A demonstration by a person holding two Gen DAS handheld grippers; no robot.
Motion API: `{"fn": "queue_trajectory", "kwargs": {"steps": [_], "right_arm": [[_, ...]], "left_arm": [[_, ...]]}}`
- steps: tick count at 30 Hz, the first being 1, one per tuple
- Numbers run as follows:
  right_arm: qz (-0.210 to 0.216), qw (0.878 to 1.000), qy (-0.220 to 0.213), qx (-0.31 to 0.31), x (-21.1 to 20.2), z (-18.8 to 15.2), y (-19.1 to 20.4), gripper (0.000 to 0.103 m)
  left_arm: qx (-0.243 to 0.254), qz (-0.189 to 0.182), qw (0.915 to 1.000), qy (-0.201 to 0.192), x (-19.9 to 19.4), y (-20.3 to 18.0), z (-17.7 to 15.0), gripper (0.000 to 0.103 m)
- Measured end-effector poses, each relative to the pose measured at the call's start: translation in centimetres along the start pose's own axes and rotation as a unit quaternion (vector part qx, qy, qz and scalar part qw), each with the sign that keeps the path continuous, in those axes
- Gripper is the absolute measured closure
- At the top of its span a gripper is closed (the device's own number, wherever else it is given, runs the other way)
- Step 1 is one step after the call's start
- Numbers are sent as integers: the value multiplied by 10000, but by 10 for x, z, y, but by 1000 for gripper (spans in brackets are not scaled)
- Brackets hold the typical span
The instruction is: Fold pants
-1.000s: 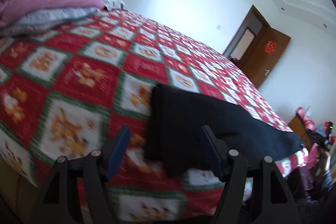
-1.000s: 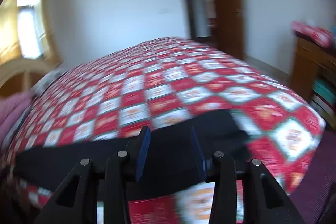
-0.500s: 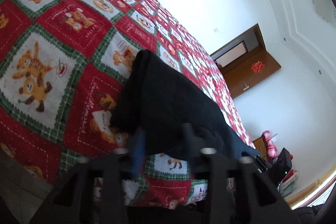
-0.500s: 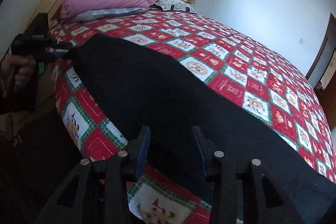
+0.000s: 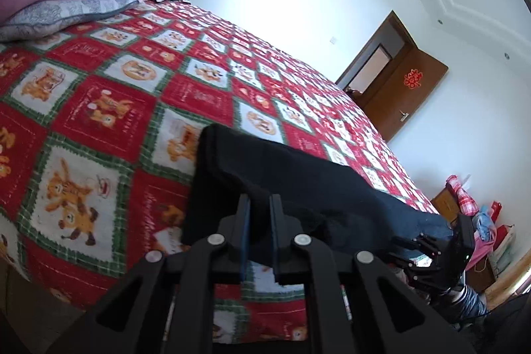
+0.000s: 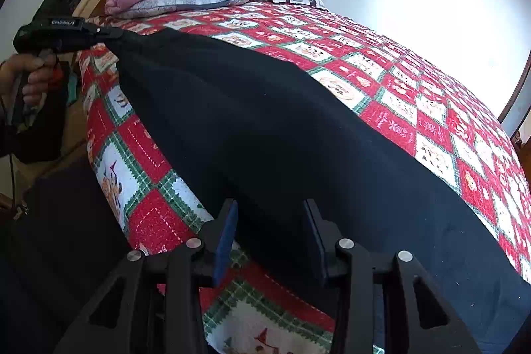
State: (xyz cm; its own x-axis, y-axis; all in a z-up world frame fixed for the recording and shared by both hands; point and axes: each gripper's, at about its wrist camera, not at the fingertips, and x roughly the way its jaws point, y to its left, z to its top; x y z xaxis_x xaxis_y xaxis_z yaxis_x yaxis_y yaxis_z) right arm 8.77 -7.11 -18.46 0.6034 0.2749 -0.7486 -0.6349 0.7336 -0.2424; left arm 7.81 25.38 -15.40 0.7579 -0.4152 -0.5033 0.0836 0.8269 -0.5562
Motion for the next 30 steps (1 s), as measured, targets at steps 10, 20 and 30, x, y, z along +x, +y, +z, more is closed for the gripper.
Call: {"fn": "queue_trajectory", "kwargs": {"steps": [10,20,30], "right_arm": [[-78,10000,43,-39,9,7,-2,61],[142,9998,126,-50,6,8,4,99],[186,9992,326,-117,11,-3,12,97]], "left_arm": [[-389,-20,9991,-142,-1,28,6,92],[-50,11,9999,96,11,11,-2,93],[115,210,9996,147,18,-5,-6,46]]}}
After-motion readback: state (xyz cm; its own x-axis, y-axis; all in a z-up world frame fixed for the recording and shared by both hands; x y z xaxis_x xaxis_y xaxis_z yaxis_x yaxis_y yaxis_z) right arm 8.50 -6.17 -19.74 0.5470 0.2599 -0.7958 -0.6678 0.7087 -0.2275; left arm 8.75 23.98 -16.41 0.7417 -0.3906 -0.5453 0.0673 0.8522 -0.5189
